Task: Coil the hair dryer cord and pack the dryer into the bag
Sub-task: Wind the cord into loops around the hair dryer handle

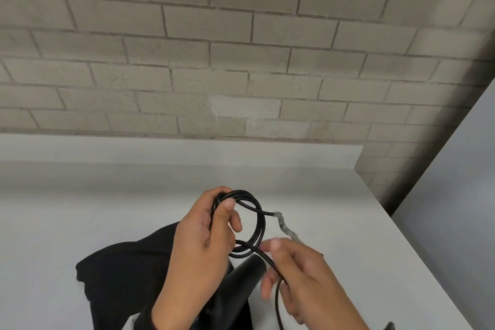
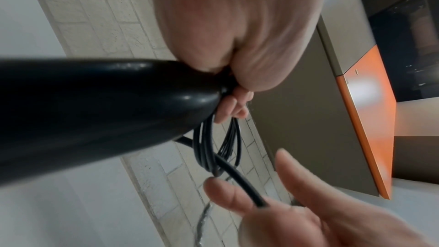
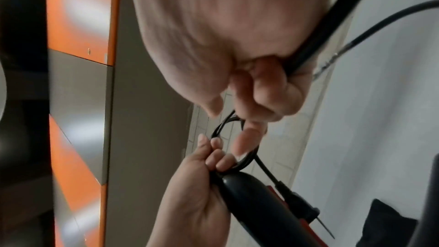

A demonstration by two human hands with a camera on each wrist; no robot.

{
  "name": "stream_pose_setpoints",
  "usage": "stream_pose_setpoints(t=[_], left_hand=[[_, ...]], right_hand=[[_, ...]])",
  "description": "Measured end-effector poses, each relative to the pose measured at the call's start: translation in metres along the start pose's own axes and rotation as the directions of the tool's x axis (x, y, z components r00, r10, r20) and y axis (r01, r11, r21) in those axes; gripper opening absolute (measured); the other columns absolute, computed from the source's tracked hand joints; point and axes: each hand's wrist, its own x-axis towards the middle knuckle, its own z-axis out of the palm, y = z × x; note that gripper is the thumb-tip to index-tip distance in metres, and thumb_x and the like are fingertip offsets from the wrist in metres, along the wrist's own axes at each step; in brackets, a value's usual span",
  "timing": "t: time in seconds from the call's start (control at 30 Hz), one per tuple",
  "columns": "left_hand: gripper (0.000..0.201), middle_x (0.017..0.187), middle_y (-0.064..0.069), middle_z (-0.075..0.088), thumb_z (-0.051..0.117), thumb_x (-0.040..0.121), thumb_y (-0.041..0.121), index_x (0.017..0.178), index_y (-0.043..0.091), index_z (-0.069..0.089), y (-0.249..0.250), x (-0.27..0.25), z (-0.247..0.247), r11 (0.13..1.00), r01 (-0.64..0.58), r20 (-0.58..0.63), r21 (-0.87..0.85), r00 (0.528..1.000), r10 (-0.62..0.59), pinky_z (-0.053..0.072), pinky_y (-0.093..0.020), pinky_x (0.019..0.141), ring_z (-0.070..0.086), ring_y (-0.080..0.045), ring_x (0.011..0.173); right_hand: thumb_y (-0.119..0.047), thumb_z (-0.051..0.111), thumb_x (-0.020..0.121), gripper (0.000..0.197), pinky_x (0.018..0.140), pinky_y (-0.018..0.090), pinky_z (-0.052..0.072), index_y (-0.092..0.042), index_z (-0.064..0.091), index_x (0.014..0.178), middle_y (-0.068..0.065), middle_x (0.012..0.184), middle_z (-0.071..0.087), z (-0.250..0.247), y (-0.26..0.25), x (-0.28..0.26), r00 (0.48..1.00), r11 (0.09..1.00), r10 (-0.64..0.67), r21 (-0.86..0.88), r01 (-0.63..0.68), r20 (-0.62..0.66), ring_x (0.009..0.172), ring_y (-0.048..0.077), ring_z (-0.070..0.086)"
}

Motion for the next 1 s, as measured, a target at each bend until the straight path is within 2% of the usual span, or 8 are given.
stream_pose_setpoints(t=[0.2, 0.3, 0.37, 0.47, 0.6, 0.7, 0.87, 1.0], left_hand=[[0.016, 0.061, -0.001, 0.055, 0.050, 0.092, 0.036, 0.093, 0.038, 0.066, -0.001, 0.003, -0.003, 1.000, 0.008, -0.024, -0.011, 1.000, -0.008, 0.037, -0.036, 0.051, 0.040, -0.013, 0.048], [0.016, 0.061, -0.001, 0.054, 0.050, 0.091, 0.037, 0.093, 0.039, 0.066, -0.001, 0.005, -0.004, 1.000, 0.014, -0.034, -0.014, 0.999, -0.014, 0.038, -0.036, 0.052, 0.040, -0.012, 0.049], [0.017, 0.061, -0.001, 0.054, 0.050, 0.091, 0.037, 0.091, 0.040, 0.067, 0.000, 0.006, -0.004, 0.999, 0.025, -0.036, -0.031, 0.999, -0.026, 0.037, -0.036, 0.051, 0.039, -0.012, 0.049], [0.017, 0.060, 0.000, 0.055, 0.050, 0.091, 0.038, 0.089, 0.041, 0.066, 0.001, 0.005, -0.004, 0.999, 0.032, -0.020, -0.033, 0.999, -0.033, 0.038, -0.033, 0.051, 0.039, -0.012, 0.049], [0.016, 0.061, 0.000, 0.056, 0.050, 0.090, 0.040, 0.089, 0.041, 0.065, 0.001, 0.005, -0.005, 0.999, 0.042, 0.012, -0.034, 0.999, -0.042, 0.039, -0.030, 0.051, 0.041, -0.010, 0.049], [0.015, 0.063, -0.003, 0.057, 0.050, 0.089, 0.042, 0.089, 0.039, 0.066, 0.001, 0.005, -0.006, 0.997, 0.062, 0.040, -0.043, 0.997, -0.060, 0.040, -0.029, 0.051, 0.041, -0.010, 0.049], [0.014, 0.063, -0.002, 0.057, 0.051, 0.087, 0.042, 0.089, 0.040, 0.066, 0.001, 0.005, -0.006, 0.997, 0.067, 0.061, -0.048, 0.996, -0.064, 0.041, -0.029, 0.052, 0.043, -0.009, 0.050], [0.014, 0.063, -0.003, 0.057, 0.053, 0.088, 0.041, 0.089, 0.038, 0.066, 0.001, 0.007, -0.008, 0.996, 0.067, 0.041, -0.053, 0.997, -0.065, 0.040, -0.031, 0.051, 0.042, -0.011, 0.049]], right_hand=[[-0.037, 0.062, 0.078, 0.021, 0.039, 0.014, 0.026, -0.020, 0.075, 0.080, -0.001, 0.044, 0.041, -0.022, -0.013, -0.002, 0.923, 0.924, -0.128, 0.293, 0.243, -0.363, 0.041, 0.009, 0.033], [-0.069, 0.076, 0.056, 0.064, 0.041, 0.012, 0.023, -0.010, 0.072, 0.081, 0.002, 0.048, 0.044, -0.050, -0.014, -0.014, 0.882, 0.879, -0.131, 0.359, 0.315, -0.453, 0.040, 0.008, 0.031], [-0.077, 0.074, 0.048, 0.072, 0.040, 0.012, 0.023, -0.010, 0.071, 0.075, 0.004, 0.051, 0.047, -0.067, -0.002, -0.021, 0.828, 0.933, -0.082, 0.250, 0.259, -0.554, 0.042, 0.012, 0.034], [-0.055, 0.066, 0.074, 0.042, 0.042, 0.013, 0.033, -0.017, 0.067, 0.057, 0.008, 0.047, 0.050, -0.085, 0.024, -0.024, 0.780, 0.999, -0.027, -0.032, 0.008, -0.626, 0.046, 0.011, 0.042], [-0.047, 0.071, 0.078, 0.024, 0.049, 0.020, 0.041, -0.034, 0.060, 0.061, -0.016, 0.054, 0.057, -0.085, 0.062, -0.016, 0.820, 0.829, -0.114, -0.509, -0.233, -0.560, 0.059, 0.001, 0.053], [-0.056, 0.054, 0.081, 0.022, 0.075, 0.023, 0.047, -0.045, 0.057, 0.100, -0.026, 0.096, 0.058, -0.069, 0.080, -0.006, 0.910, 0.719, -0.232, -0.690, -0.077, -0.344, 0.091, -0.005, 0.051], [-0.047, 0.053, 0.093, 0.051, 0.099, -0.003, 0.019, -0.043, 0.031, 0.139, -0.037, 0.141, 0.031, -0.031, 0.052, 0.018, 0.939, 0.857, -0.292, -0.485, 0.172, -0.183, 0.133, -0.015, 0.027], [-0.040, 0.049, 0.097, 0.022, 0.083, 0.005, 0.039, -0.048, 0.045, 0.117, -0.024, 0.117, 0.055, -0.013, 0.029, 0.026, 0.917, 0.881, -0.382, -0.343, 0.324, -0.113, 0.116, -0.002, 0.052]])
